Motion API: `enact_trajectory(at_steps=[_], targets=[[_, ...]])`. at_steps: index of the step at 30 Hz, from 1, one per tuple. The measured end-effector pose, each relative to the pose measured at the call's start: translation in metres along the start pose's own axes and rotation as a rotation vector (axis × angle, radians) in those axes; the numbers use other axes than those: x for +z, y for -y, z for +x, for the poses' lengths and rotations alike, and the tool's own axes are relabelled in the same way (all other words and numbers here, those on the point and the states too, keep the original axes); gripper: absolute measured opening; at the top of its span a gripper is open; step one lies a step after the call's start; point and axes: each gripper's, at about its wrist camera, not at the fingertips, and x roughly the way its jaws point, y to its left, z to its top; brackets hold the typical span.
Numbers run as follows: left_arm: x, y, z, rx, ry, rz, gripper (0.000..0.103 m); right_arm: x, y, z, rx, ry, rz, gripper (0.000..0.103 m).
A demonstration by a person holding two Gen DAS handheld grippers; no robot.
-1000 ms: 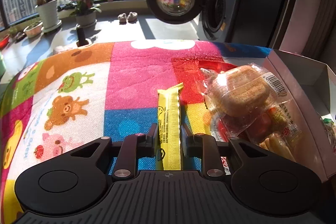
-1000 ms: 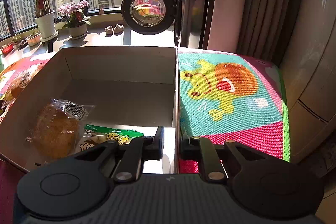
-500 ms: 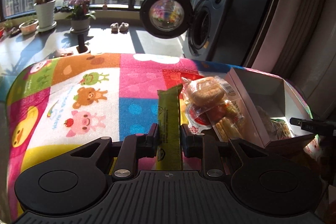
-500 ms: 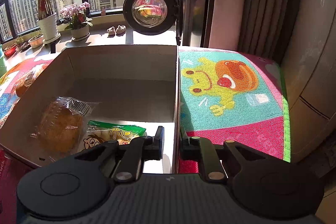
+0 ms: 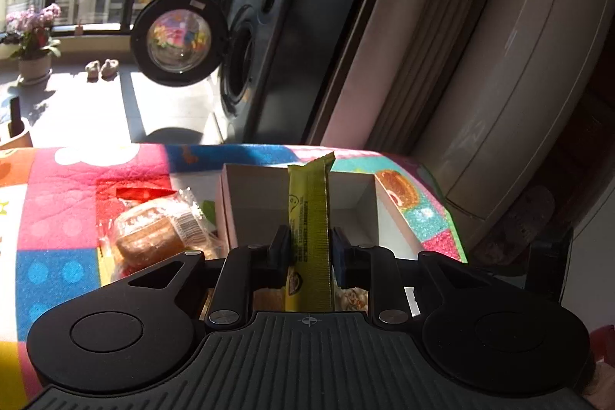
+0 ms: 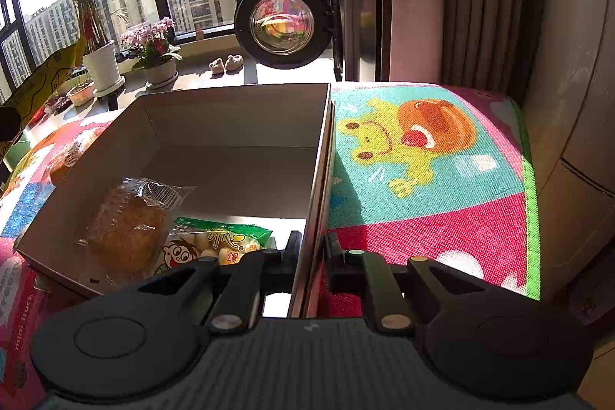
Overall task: Organize objects
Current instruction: 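Lift the yellow stick snack and lower it into the box with the left gripper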
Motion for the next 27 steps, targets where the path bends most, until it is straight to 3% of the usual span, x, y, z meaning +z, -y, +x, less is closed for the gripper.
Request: enact_trajectory(at_steps=[7,15,20,27], targets=[[-0.006,0.009,0.045,0.016,-0.058,-0.042,0.026,0.007,0.000,0.008,-0.029,0.018,-0.005,0.006],[-0.010,0.015,0.066,0.032,-0.080,-0.044,0.027,0.009,-0.002,0.008,-0.045,0.035,-0.027,0.005],[-0.013,0.025,0.052,0.070,0.011,0.041,0.028,0.007,-0.007,0.006,-0.064,0.037,-0.051,0.005],[-0.014,0.009,0.022,0.068,0.057,-0.006,0.028,0.007,-0.004,0.006,-0.057,0.040,-0.031,0.005]])
